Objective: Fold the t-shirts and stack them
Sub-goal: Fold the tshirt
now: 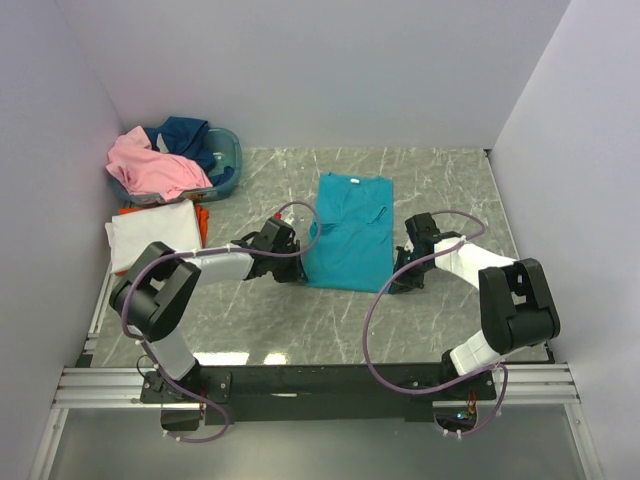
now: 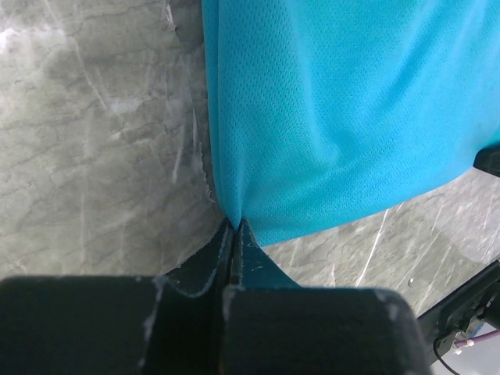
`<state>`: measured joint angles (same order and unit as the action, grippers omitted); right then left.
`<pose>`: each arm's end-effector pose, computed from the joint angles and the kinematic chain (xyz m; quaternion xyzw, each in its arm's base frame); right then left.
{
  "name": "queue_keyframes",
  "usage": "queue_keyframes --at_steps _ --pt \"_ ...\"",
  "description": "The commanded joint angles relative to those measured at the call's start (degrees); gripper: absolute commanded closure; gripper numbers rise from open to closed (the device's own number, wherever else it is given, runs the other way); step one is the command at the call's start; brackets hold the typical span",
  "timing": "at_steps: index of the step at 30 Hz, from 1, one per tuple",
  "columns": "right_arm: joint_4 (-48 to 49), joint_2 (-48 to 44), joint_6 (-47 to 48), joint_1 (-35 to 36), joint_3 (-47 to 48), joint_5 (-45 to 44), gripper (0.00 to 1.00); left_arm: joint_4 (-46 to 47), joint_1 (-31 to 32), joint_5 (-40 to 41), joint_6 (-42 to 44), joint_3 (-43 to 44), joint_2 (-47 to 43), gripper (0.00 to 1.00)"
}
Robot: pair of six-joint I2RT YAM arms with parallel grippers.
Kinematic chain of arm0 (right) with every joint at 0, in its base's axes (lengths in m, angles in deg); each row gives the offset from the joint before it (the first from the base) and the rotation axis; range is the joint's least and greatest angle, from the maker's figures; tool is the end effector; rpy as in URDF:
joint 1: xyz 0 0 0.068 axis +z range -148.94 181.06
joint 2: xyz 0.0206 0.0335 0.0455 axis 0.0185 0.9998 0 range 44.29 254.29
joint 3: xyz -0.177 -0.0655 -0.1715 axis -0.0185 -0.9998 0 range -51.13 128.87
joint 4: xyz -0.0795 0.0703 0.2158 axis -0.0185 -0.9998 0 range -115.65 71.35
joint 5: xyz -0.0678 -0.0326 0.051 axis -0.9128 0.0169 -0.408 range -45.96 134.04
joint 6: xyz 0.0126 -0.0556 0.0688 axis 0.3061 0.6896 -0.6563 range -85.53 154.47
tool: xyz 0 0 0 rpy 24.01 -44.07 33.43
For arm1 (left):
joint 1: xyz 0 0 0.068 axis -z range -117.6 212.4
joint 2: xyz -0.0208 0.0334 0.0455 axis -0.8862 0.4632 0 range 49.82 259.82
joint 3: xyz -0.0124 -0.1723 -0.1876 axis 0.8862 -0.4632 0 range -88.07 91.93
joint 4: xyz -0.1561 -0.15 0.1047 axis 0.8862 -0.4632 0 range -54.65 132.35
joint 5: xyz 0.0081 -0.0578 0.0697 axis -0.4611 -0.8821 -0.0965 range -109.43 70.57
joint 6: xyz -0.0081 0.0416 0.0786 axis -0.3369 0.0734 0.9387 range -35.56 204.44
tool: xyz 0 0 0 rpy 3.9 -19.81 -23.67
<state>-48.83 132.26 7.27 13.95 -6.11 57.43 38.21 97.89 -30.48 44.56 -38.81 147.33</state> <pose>0.2483 0.0758 0.1064 0.1054 0.9769 0.1583 0.0974 0.2661 -0.2085 0.1104 -0.0052 0.9427 -0.2683 0.1982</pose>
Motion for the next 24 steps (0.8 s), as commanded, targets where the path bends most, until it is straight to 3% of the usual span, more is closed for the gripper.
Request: queue_keyframes --at_steps 1,12,24 --pt "-2.5 -1.8 0.6 -0.1 1.7 -3.9 1.0 -5.5 0.0 3.3 1.8 -0.6 -1.1 1.0" --pt "-3.7 -4.4 0.2 -0.1 2.3 -3.6 1.0 -8.1 0.0 2.3 0.6 1.2 -4.9 1.0" --pt "-11.6 -12.9 -0.1 0.2 5.5 -2.3 1.0 -15.9 0.0 2.0 0.1 4.2 -11.6 1.0"
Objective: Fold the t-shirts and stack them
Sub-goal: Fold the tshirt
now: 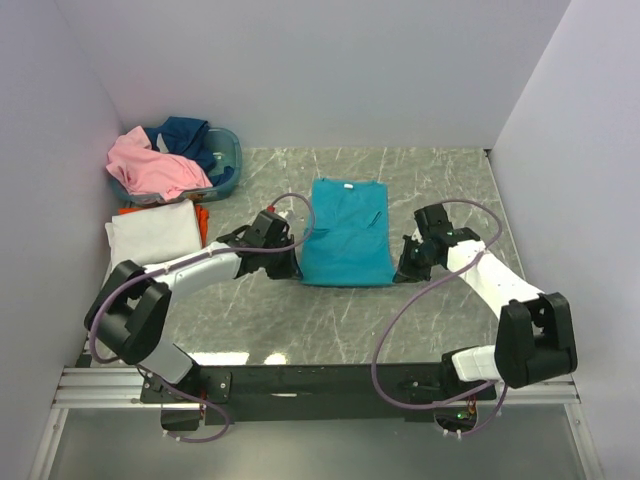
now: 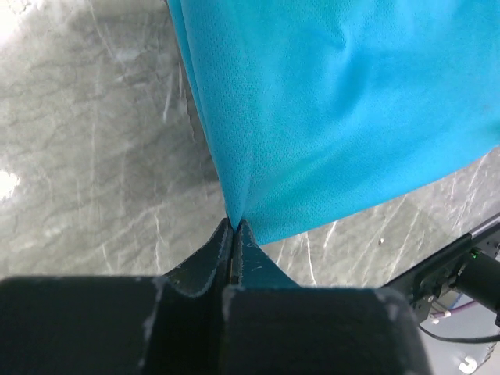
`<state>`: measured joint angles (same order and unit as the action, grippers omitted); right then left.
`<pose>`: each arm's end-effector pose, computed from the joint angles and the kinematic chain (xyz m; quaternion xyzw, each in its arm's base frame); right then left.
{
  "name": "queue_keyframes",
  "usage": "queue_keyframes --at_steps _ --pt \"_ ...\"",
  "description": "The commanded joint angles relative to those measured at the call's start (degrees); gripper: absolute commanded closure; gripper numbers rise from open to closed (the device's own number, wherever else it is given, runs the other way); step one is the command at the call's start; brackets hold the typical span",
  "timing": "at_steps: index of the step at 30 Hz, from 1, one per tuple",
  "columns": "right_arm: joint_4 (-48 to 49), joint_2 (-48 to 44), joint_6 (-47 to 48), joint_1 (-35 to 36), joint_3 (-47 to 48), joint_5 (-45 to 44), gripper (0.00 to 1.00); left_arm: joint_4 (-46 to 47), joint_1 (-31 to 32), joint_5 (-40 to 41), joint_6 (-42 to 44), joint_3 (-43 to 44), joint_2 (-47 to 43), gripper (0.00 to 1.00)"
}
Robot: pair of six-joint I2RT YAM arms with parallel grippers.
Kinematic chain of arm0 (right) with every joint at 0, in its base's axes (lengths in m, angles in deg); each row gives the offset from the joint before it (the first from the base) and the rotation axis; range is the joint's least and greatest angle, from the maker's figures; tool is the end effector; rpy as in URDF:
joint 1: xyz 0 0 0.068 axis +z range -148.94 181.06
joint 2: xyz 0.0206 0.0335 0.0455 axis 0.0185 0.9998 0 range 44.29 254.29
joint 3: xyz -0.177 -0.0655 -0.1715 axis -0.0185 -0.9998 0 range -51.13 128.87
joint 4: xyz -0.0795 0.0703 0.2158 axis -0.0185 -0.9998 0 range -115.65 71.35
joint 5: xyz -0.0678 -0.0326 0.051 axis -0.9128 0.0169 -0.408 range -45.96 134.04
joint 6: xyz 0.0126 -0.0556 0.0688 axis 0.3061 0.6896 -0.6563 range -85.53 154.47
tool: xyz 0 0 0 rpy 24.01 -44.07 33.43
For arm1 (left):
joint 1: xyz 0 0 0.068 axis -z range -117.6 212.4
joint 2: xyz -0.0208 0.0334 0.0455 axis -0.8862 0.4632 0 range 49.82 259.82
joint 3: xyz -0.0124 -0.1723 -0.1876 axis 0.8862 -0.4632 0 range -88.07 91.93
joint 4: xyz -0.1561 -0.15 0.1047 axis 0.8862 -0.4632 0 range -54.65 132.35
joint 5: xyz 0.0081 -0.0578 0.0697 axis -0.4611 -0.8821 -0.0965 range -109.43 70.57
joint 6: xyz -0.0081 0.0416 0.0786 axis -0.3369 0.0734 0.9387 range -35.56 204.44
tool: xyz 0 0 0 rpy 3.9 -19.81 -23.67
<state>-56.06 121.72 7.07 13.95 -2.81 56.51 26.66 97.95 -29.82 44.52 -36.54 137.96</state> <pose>0.2404 0.0727 0.1583 0.1010 0.9683 0.1695 0.1533 0.2515 -0.1974 0.1539 -0.0068 0.9429 -0.2647 0.2020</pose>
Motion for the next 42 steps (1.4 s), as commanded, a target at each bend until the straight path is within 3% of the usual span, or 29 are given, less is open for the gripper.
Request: queue_keyframes --at_steps 1,11,19,29,42 --pt "-4.9 -3.5 0.1 0.1 2.2 -1.4 1.0 -5.1 -0.1 1.3 0.3 2.0 -2.7 1.0" --pt "-13.0 -15.0 -3.7 3.5 0.5 -1.8 1.0 -14.1 0.0 -0.1 -0.7 0.9 -11.3 1.0" --pt "-16.5 -20.9 -8.5 5.7 6.5 -3.7 1.0 -19.0 0.0 -0.6 -2.4 5.9 -16.3 1.0" --pt "-13.2 -15.6 -7.0 5.0 15.2 -8.8 1.0 -17.5 -1.4 -0.2 -0.8 15.3 -9.9 1.0" --pt "-5.0 -3.8 -2.2 1.4 21.6 -11.4 1.0 -10.5 -7.3 -7.4 0.1 19.0 0.6 1.0"
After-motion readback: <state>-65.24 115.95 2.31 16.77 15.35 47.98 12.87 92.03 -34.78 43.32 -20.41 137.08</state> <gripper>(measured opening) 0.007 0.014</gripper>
